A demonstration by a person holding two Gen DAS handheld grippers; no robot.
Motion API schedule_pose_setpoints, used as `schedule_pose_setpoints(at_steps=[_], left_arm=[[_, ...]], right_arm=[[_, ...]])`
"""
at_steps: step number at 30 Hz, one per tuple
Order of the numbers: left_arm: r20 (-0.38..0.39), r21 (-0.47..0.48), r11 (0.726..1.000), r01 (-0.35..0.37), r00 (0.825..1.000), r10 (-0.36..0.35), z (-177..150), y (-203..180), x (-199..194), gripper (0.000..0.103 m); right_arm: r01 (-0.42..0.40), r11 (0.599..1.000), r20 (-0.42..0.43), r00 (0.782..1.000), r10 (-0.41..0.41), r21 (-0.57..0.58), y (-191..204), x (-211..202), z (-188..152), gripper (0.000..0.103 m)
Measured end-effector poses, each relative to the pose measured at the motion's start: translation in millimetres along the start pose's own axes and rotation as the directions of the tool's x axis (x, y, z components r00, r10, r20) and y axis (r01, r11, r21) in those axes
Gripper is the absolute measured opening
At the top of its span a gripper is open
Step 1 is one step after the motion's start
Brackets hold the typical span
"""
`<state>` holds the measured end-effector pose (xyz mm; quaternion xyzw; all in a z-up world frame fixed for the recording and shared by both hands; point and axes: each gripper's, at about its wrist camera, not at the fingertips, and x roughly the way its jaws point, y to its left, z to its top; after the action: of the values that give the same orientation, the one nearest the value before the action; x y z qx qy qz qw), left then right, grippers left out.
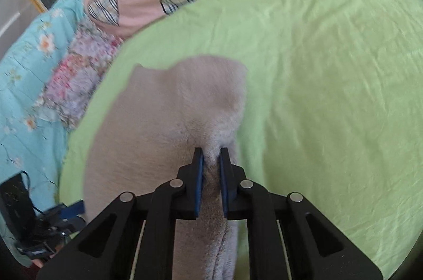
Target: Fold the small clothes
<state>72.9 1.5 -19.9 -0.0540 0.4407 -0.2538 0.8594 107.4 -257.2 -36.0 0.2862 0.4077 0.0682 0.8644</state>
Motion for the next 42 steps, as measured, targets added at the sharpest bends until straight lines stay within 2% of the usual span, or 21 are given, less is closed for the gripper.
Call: schedule_pose_setpoints(at_steps=[4,5,8,11,12,14,16,19,21,22,26,32,35,36,39,42], left_arm=[[-0.014,0.030,0.999,-0.040,0.999,0.041,-10,-3,8,0.040],[-0.011,0.036,0.998,-0.045,0.999,0.046,-10,-4,6,0.040],[-0.011,0.005,1.000,-0.022,1.000,0.022,-10,1,4,0.041],[-0.005,-0.026,1.000,0.002,1.000,-0.002,-11,7,4,0.041],[-0.004,-0.027,1.000,0.001,1.000,-0.001,-10,6,4,0.041],[-0.003,-0.026,1.000,-0.010,1.000,0.010,-10,4,2,0.041],[0.014,-0.024,1.000,-0.013,1.000,0.014,-9,0,-8,0.041],[0.027,-0.010,1.000,0.006,1.000,-0.006,-11,-1,-18,0.044],[0.005,0.019,0.999,-0.029,1.000,0.029,-17,0,-11,0.044],[-0.008,0.026,0.998,-0.054,0.998,0.055,-20,2,-5,0.044],[0.010,0.033,0.996,-0.082,0.997,0.081,-28,4,4,0.045],[0.017,0.071,0.987,-0.145,0.989,0.144,-31,-5,8,0.048],[0.011,0.047,0.985,-0.165,0.986,0.164,-34,0,11,0.059],[-0.001,0.029,0.985,-0.169,0.986,0.169,-34,3,14,0.067],[-0.009,-0.040,0.991,-0.127,0.992,0.127,-33,13,13,0.067],[-0.017,-0.029,0.986,-0.162,0.987,0.162,-36,8,7,0.065]], right_arm=[[-0.013,0.999,0.021,1.000,0.012,0.033,-8,0,-4,0.013],[-0.001,0.999,0.029,1.000,0.001,0.032,-6,-2,-4,0.018],[0.020,0.999,0.083,0.996,-0.023,0.034,8,-27,-7,0.023],[-0.044,0.999,0.165,0.985,0.047,-0.021,37,-67,-22,0.024],[-0.077,0.995,0.153,0.985,0.085,-0.058,49,-74,-34,0.024],[-0.075,0.993,0.110,0.990,0.085,-0.092,61,-74,-52,0.024],[-0.032,0.994,0.062,0.997,0.039,-0.101,63,-66,-71,0.024],[0.063,0.990,0.035,0.998,-0.059,-0.126,55,-55,-90,0.024],[0.137,0.979,0.021,0.991,-0.135,-0.151,47,-46,-97,0.024],[0.148,0.975,0.025,0.989,-0.146,-0.165,44,-45,-101,0.024],[0.105,0.984,0.050,0.994,-0.099,-0.143,32,-45,-105,0.024],[0.096,0.986,0.061,0.994,-0.088,-0.138,31,-47,-108,0.024],[0.091,0.987,0.063,0.995,-0.083,-0.132,31,-48,-111,0.024],[0.089,0.988,0.064,0.995,-0.081,-0.128,30,-47,-110,0.024],[0.089,0.989,0.070,0.994,-0.081,-0.120,30,-47,-110,0.024],[0.097,0.988,0.067,0.994,-0.090,-0.117,34,-53,-113,0.024]])
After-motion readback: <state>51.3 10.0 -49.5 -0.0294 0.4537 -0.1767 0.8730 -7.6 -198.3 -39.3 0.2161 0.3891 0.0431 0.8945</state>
